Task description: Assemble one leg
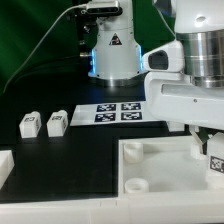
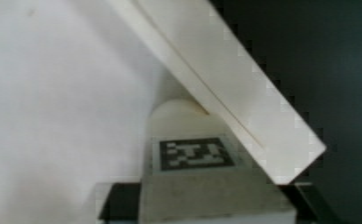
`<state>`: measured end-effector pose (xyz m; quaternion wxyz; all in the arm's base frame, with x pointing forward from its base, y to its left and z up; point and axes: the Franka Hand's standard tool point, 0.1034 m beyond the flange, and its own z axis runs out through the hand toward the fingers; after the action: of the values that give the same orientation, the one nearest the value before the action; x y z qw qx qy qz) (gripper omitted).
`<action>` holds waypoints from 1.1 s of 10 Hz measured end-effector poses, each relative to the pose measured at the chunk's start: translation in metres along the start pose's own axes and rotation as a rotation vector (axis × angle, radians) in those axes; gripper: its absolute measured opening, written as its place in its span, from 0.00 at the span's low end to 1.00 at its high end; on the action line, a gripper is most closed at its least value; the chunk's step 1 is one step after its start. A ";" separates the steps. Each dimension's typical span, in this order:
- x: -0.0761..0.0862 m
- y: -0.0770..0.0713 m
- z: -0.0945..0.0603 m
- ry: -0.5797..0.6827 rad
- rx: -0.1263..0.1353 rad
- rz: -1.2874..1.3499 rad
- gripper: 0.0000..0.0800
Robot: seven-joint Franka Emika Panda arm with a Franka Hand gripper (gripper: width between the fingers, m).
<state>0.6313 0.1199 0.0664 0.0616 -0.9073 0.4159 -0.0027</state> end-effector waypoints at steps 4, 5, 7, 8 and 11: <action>0.002 0.001 0.000 -0.060 0.034 0.623 0.37; 0.002 0.000 0.000 -0.089 0.044 0.793 0.37; 0.001 0.001 0.002 -0.115 0.049 0.974 0.37; 0.001 0.000 0.001 -0.115 0.049 1.077 0.37; 0.006 0.002 -0.001 -0.086 0.046 1.190 0.38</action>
Offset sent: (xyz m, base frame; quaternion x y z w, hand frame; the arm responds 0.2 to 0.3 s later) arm 0.0160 -0.0114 0.0047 0.0603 -0.0274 0.4308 0.9000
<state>0.6338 0.1145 0.0674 0.0891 -0.5161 0.8497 0.0602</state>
